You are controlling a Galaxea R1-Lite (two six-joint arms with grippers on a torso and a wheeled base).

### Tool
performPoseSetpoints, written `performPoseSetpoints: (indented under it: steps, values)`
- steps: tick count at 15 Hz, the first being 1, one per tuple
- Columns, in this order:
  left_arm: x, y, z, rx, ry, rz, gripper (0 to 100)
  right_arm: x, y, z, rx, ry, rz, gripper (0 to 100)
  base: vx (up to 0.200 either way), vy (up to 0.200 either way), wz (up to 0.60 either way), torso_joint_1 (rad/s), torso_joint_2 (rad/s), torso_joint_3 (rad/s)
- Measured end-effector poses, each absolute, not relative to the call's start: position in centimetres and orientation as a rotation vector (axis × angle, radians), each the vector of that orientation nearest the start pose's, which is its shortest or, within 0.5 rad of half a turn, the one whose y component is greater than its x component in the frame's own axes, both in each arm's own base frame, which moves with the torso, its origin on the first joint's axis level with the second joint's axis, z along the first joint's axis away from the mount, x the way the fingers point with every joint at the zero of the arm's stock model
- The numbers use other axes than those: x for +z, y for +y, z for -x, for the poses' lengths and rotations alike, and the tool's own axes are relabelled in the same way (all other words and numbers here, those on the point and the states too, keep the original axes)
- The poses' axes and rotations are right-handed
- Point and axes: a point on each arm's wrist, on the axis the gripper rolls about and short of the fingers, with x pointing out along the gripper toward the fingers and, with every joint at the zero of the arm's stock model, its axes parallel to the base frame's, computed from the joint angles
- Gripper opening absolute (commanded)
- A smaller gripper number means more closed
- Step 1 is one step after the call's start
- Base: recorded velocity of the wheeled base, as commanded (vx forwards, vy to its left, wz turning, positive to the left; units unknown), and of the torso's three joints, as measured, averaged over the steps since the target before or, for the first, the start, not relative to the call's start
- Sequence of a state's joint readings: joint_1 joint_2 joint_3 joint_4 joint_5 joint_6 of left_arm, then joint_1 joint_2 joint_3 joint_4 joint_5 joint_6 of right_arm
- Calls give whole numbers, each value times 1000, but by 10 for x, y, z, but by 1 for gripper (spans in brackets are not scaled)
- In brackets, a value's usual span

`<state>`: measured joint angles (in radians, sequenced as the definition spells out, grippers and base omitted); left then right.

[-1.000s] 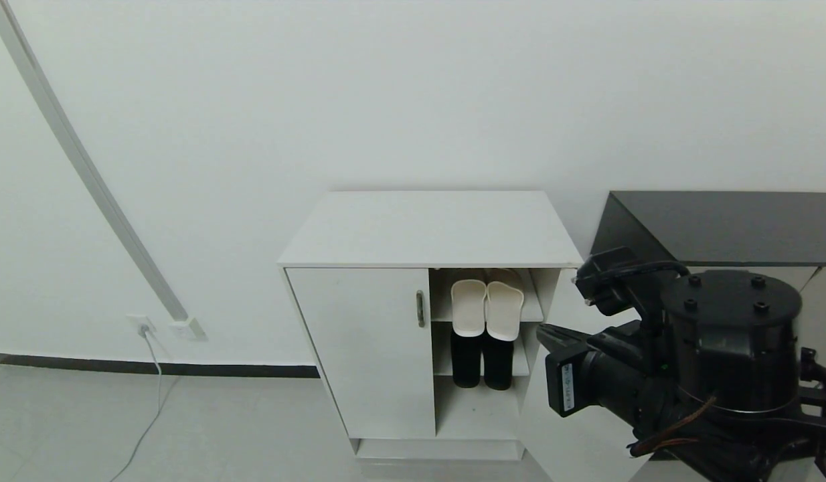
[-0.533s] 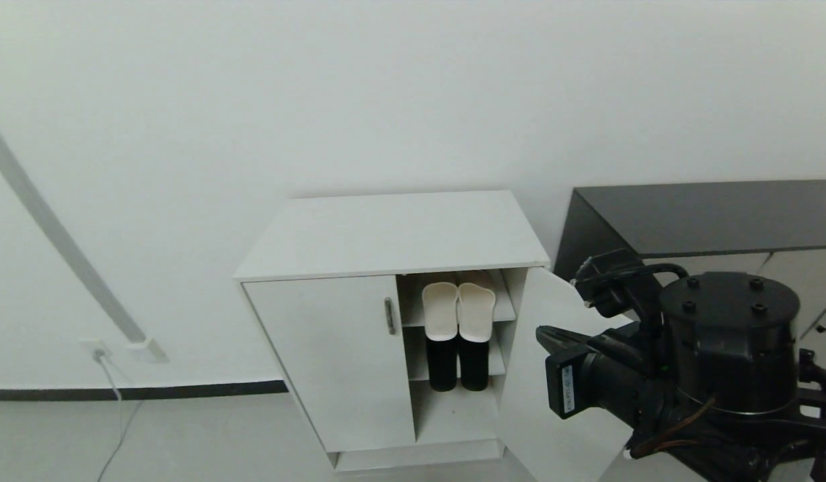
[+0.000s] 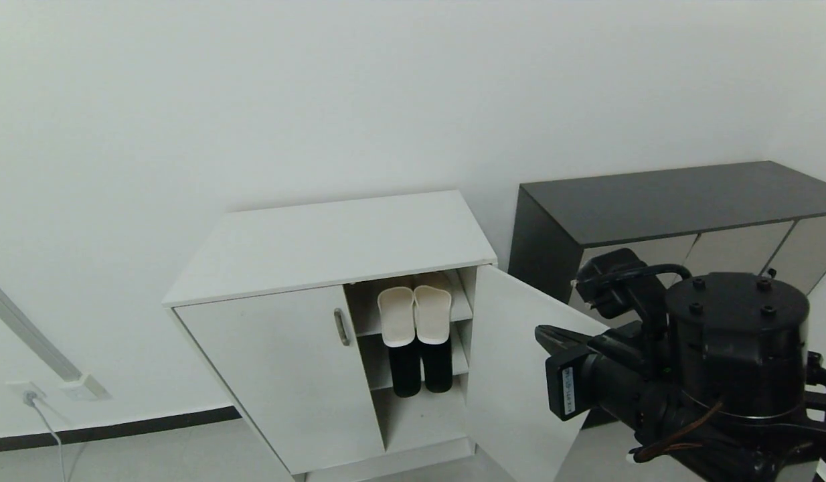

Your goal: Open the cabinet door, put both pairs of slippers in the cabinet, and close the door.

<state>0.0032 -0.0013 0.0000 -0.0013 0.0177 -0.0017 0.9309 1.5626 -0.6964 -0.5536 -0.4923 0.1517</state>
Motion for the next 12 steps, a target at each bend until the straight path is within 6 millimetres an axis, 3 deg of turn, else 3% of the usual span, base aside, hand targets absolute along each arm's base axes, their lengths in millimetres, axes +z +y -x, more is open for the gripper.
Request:
performPoseSetpoints:
  steps: [3,10,12]
  values:
    - [76,0,23,20,-3,1,0,185,205,-166,415,270,58,0,0,0,0,0,0,0]
    - [76,0,23,19,-2,2,0,184,203,-167,407,272,66,0,-200,0,0,-1,4,2]
    - [76,0,23,20,-3,1,0,185,201,-169,397,267,81,0,0,0,0,0,0,0]
